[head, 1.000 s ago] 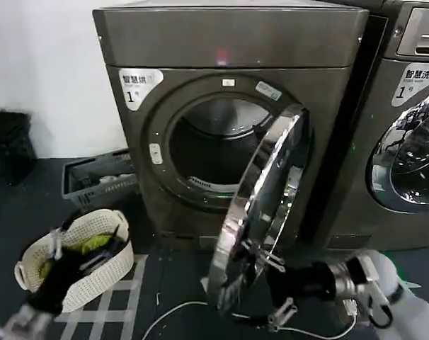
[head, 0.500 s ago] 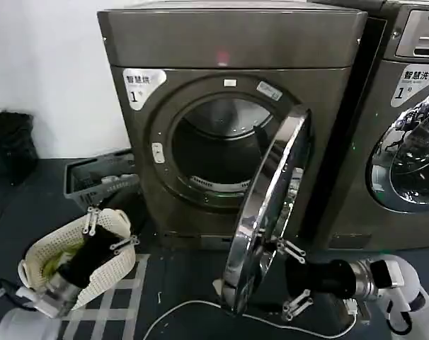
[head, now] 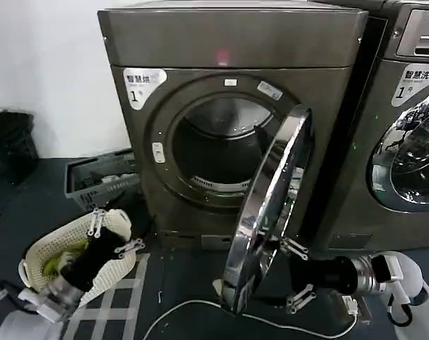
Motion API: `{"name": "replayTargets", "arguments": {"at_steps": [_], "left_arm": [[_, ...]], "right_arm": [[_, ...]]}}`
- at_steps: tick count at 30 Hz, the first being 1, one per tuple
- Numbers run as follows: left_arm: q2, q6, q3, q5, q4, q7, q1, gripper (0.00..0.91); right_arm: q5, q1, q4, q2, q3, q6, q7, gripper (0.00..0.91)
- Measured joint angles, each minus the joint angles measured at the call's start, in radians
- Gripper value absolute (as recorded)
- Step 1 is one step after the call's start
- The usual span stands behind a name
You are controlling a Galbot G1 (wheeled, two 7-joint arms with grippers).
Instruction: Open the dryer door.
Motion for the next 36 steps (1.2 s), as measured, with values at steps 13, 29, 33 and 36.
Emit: {"name": "replayTargets", "arguments": {"at_steps": [13,29,33,36], "left_arm": [[0.039,-0.009,0.092,-0.011,0.035,0.026,-0.079,0.907],[0.019,-0.049,0.455,-0.021,0.169,0.04,-0.325,0.907],[0.009,-0.058,0.524,-0.033,0.2,0.044,-0.377,0.907],[-0.001,-0.061,0.573,-0.039,0.221,0.047,-0.417,0.907]], "right_arm": [[0.015,-0.179,0.043,0.049,0.234,0.06,0.016,0.907],[-0.154,-0.609,0.158,0.417,0.826,0.335,0.29,0.907],[-0.269,-0.62,0.161,0.521,0.927,0.387,0.469,0.907],[-0.355,-0.613,0.156,0.59,0.995,0.407,0.597,0.907]]}}
